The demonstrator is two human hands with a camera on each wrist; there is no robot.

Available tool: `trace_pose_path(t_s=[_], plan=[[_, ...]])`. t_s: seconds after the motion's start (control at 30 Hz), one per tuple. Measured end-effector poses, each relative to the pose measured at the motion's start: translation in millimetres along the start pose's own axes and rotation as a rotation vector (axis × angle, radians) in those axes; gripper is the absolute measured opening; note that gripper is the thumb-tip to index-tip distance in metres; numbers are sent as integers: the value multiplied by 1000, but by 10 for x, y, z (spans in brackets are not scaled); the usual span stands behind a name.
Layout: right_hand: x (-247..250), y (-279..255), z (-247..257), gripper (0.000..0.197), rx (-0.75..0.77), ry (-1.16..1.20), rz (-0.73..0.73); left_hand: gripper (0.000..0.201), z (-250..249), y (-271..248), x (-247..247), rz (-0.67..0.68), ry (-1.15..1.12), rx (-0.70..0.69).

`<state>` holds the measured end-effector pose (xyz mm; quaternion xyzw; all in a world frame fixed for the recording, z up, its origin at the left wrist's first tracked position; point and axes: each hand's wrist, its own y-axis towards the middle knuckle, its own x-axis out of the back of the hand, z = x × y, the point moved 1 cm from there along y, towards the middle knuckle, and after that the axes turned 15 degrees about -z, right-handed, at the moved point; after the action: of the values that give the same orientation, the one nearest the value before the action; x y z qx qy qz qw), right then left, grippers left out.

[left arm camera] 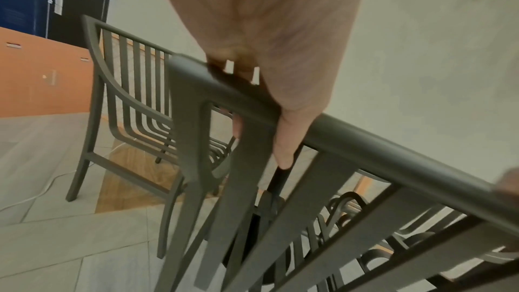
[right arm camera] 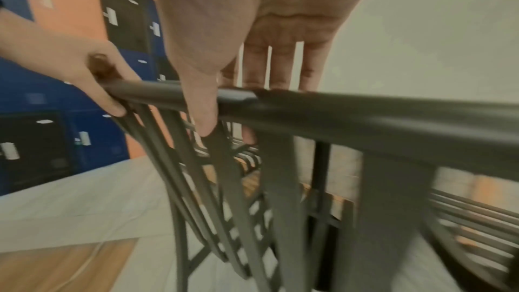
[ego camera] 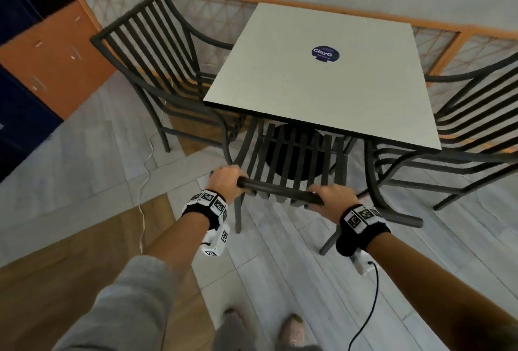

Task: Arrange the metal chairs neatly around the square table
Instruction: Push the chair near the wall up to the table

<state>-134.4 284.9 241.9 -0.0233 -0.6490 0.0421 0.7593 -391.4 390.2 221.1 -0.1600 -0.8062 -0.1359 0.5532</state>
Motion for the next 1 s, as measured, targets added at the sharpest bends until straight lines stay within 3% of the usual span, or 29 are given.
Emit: trace_pose_path(t_s=[0.13,0.23,0.37,0.5,0.67,0.9,1.0], plan=[[-49,576,805,24,191,69,21,32,541,-98,207,-102,-23,-63],[-66,1091,1452,29,307,105,-28,39,1158,-32,449,-59,19,-5],[-129,1926,2247,29,334,95,-68,39,2188,210,827,-33,71,60],[-223,2785,2912,30,244,130,-29,43,3200,575,1264,-42,122,65],[-411,3707,3423,34,93,212,63,40,4089,1224,1631,2,211,30],[-860,4889,3412,30,-146,315,96,40,4701,2375,1483,66,377,31],[-1095,5395,3291,35,-180,268,99,44,4890,2958,1341,63,453,-5]])
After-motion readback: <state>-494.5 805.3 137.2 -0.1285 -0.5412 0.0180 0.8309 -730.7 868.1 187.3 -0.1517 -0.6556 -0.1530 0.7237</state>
